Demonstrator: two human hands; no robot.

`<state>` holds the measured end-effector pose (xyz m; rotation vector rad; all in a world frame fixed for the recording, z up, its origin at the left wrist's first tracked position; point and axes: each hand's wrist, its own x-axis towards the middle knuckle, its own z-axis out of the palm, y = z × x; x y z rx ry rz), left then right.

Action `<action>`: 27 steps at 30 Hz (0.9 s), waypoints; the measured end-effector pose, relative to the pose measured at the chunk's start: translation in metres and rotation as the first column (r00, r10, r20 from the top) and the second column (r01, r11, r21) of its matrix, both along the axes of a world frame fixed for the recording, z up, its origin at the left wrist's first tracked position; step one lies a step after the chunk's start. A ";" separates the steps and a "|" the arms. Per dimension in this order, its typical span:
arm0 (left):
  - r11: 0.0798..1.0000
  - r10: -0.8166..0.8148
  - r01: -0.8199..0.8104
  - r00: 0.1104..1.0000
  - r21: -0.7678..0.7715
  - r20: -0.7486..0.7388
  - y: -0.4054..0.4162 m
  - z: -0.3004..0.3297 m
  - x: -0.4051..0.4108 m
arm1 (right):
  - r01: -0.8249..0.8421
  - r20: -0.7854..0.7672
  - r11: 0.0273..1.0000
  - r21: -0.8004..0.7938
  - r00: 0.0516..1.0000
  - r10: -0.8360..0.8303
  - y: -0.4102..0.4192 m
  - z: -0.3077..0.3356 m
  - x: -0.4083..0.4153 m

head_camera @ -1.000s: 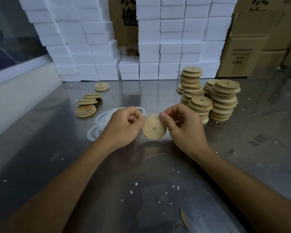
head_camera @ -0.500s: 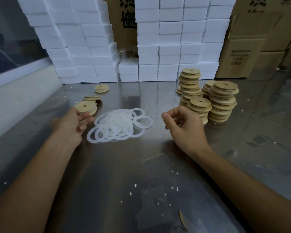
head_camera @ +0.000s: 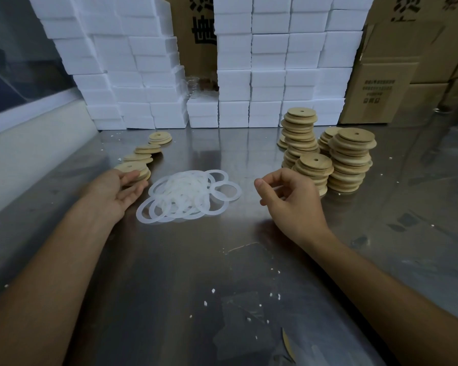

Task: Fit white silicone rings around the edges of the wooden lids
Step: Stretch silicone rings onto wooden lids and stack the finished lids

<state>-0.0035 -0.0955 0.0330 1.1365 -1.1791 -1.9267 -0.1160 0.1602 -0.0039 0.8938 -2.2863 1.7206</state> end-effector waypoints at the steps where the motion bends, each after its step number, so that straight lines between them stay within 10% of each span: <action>1: 1.000 -0.003 0.003 1.000 -0.002 0.008 -0.001 -0.001 0.000 | 0.000 0.002 1.000 0.001 1.000 0.000 0.000 0.000 0.000; 10: 0.937 0.122 -0.052 0.975 -0.344 0.185 0.005 -0.017 -0.009 | 0.007 -0.008 1.000 -0.007 1.000 -0.007 0.000 0.001 0.002; 14: 0.551 0.099 0.150 0.965 -0.821 0.242 0.036 -0.026 -0.015 | 0.060 -0.105 0.998 -0.025 0.993 -0.062 0.003 0.000 -0.001; 18: 0.072 -0.030 0.364 0.932 -0.929 0.362 0.064 -0.027 -0.018 | 0.224 -0.302 0.974 0.011 0.930 -0.211 0.012 0.002 -0.011; 27: -0.107 -0.057 0.626 0.772 -0.772 0.633 0.079 -0.033 -0.022 | 0.381 -0.293 0.824 0.418 0.916 -0.275 0.022 0.003 -0.023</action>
